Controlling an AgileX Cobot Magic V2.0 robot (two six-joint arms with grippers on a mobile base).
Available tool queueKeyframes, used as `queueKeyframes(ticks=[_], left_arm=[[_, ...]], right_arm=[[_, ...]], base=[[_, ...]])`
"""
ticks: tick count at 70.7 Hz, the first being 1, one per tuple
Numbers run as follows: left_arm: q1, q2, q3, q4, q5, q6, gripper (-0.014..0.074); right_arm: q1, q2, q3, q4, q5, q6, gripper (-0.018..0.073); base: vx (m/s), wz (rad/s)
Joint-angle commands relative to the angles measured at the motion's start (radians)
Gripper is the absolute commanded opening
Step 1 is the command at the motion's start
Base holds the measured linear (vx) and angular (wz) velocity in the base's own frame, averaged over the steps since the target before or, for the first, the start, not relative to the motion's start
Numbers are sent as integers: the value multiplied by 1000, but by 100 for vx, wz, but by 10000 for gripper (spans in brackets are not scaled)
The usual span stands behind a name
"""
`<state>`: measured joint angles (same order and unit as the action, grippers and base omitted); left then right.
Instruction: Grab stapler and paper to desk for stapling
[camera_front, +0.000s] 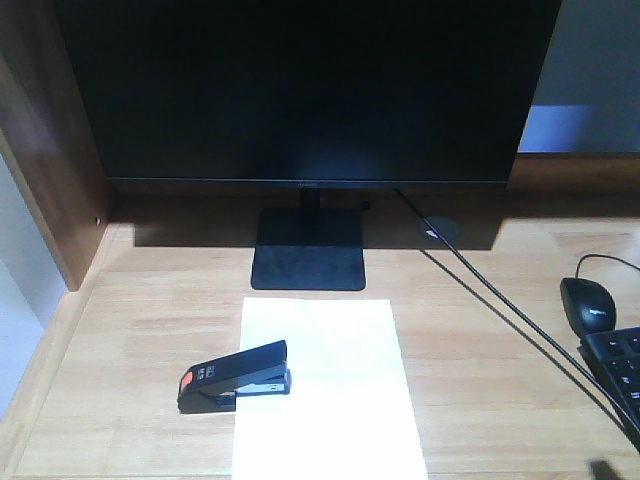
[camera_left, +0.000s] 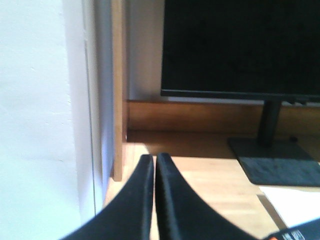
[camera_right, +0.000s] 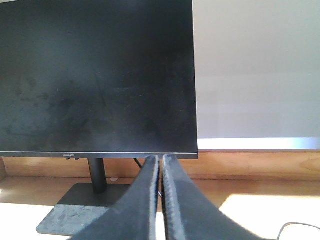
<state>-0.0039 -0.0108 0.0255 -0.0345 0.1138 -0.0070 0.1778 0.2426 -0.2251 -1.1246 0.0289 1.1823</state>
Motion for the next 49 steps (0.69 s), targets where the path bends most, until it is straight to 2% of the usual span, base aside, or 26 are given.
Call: queueKeyframes(ticks=[1, 49], left_arm=[[7, -17, 24, -4, -88, -3, -7], [7, -16, 24, -5, -87, -4, -7]], right_arm=[[-1, 8, -27, -9, -29, -2, -5], [-1, 8, -27, -9, -29, -2, -5]], base=[[0, 0], [0, 0]])
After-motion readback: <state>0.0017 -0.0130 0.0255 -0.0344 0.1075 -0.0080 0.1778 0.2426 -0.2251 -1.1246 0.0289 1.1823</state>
